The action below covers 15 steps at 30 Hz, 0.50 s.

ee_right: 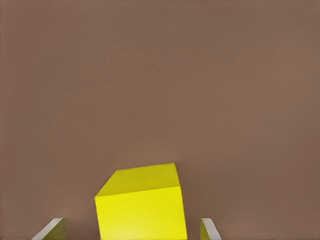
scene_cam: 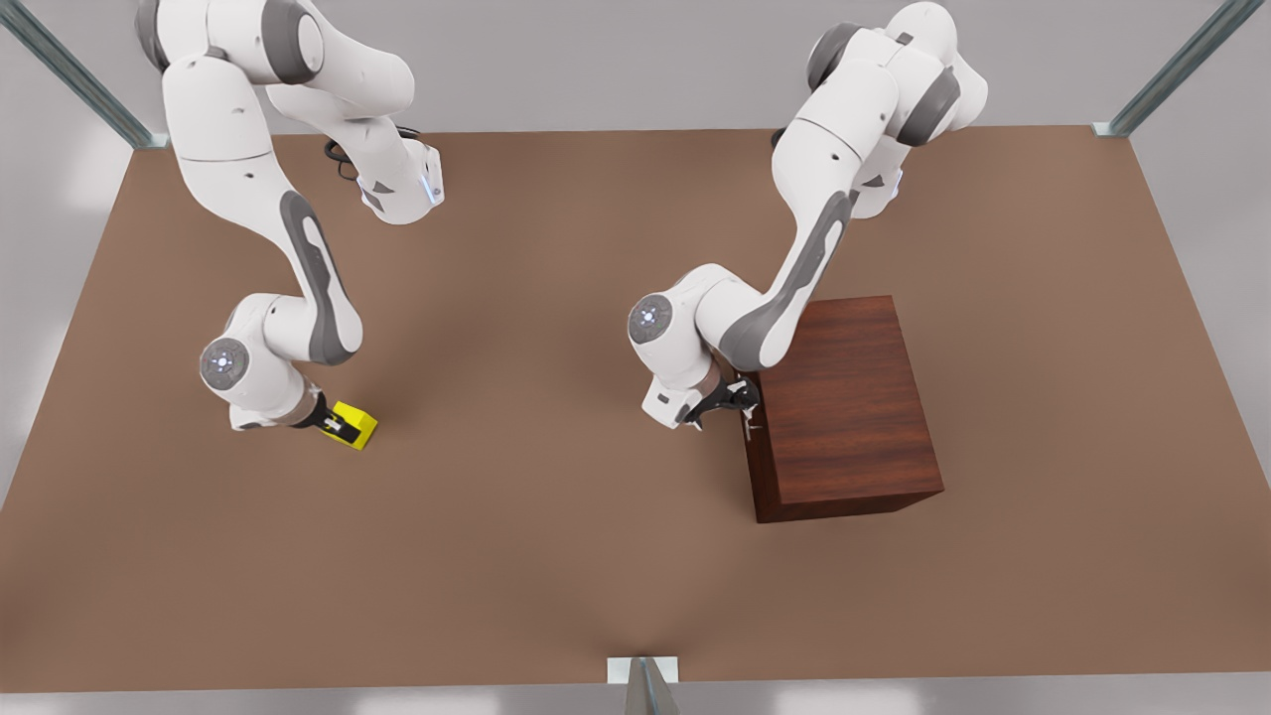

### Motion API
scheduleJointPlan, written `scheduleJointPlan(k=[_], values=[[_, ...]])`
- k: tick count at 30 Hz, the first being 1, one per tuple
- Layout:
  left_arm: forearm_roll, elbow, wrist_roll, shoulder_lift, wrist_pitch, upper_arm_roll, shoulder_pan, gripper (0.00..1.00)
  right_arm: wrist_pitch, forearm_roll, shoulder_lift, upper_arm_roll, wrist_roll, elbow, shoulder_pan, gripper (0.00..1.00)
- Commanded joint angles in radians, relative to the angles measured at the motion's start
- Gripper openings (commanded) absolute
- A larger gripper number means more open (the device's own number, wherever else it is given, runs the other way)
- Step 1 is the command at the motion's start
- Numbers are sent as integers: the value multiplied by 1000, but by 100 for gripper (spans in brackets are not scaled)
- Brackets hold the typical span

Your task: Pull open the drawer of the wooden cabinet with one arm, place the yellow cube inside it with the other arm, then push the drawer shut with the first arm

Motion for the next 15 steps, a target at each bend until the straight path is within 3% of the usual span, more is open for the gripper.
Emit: scheduleJointPlan(k=[1,15], values=[[15,0,-202,6,2,0,-1,100,35,-32,7,-1,98,1,3,100],[1,31,-163,22,56,-47,-5,100,67,-75,50,13,88,-25,1,100]])
